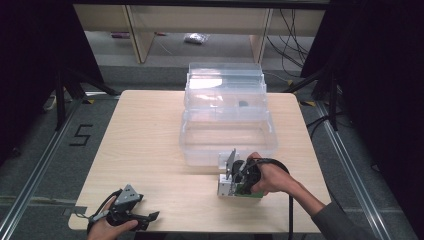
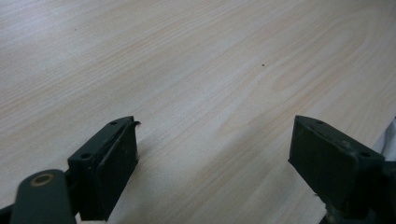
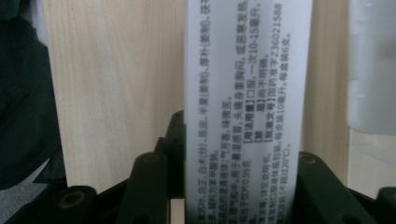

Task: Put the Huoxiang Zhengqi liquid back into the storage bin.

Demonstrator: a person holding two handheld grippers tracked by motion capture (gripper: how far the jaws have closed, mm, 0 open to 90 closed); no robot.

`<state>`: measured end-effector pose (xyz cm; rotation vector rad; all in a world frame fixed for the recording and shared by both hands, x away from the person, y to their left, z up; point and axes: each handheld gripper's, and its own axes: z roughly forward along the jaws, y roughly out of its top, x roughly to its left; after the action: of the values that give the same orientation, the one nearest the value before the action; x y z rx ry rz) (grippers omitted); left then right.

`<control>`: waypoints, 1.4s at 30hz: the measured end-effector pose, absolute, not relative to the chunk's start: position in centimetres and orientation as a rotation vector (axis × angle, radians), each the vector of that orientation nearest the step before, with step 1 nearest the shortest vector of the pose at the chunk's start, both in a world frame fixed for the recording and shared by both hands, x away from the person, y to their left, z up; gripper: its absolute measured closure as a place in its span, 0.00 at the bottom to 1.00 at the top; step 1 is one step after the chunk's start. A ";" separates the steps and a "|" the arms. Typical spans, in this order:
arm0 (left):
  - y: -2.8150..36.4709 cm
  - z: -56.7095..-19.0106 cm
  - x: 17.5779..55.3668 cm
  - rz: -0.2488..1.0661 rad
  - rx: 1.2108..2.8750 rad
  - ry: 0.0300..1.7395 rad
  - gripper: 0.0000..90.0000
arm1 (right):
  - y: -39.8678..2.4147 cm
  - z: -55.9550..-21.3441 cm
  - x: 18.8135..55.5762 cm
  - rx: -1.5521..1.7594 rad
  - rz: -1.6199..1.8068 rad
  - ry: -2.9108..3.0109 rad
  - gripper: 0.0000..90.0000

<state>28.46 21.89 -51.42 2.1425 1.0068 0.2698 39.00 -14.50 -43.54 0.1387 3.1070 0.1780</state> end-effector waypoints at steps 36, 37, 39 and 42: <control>21.9 -51.5 28.5 0.275 2.126 1.027 0.17 | -15.4 -32.9 41.2 0.164 0.278 2.984 0.72; 21.9 -51.6 28.5 0.274 2.126 1.022 0.17 | -15.5 -32.6 41.3 0.145 0.282 2.974 0.72; 21.9 -51.6 28.5 0.272 2.121 1.030 0.17 | -15.6 -31.9 41.4 0.137 0.290 2.964 0.72; 21.8 -51.6 28.5 0.274 2.120 1.029 0.17 | -15.7 -31.0 41.6 0.172 0.265 2.958 0.72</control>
<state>28.48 21.82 -51.57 2.1201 1.0295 0.2738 41.56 -15.73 -31.03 0.1719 2.9575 0.2652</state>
